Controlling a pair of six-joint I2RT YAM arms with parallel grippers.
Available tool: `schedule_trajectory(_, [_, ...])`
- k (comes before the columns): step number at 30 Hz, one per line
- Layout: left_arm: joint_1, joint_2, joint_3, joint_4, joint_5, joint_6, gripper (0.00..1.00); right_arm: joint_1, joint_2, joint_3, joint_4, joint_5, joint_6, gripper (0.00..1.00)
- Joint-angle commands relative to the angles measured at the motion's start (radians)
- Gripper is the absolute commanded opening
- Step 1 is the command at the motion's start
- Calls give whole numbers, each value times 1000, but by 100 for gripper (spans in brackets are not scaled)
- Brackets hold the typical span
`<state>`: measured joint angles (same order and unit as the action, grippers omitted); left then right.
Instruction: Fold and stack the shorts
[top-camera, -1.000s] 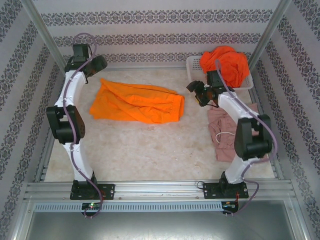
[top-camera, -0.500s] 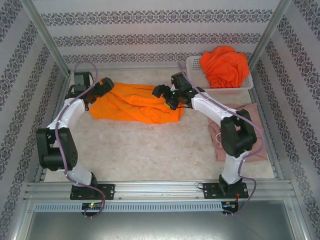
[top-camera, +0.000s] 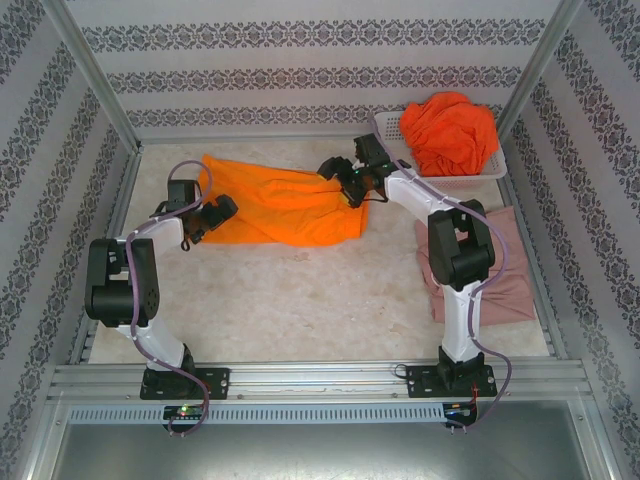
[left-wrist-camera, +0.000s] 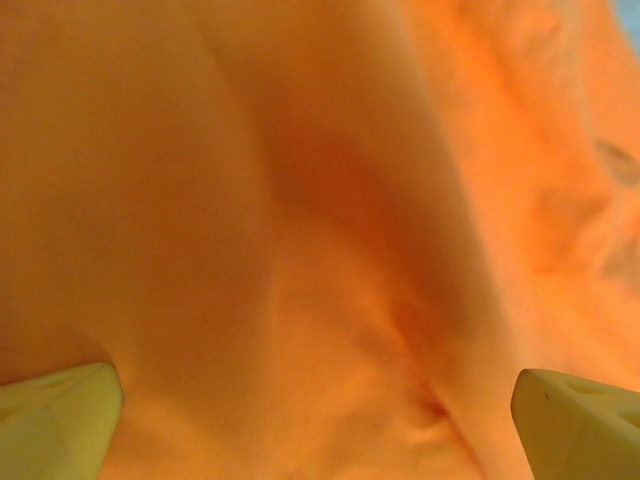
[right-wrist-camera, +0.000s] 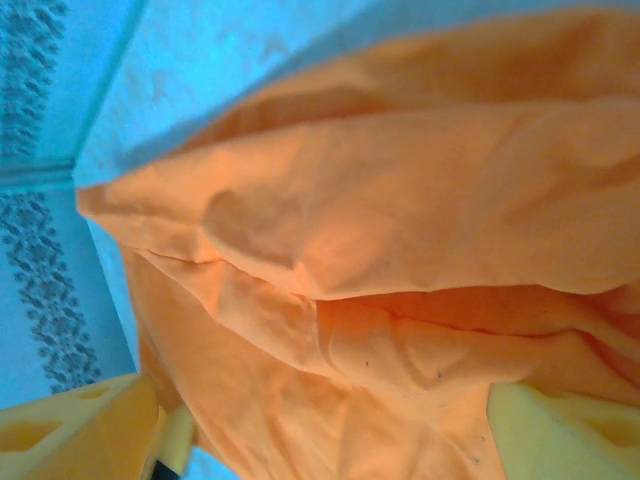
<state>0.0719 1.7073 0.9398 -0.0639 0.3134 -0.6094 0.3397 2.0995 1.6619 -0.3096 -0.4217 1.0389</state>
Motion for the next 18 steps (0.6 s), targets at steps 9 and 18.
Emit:
schedule_trajectory(9, [-6,-85,-194,70,-22,-21,100,-45,232,234,-121,-24,3,86])
schedule_trajectory(18, [0,-251,-378,68,-37,-38,100,-64,234,227,-112,-15,-12,89])
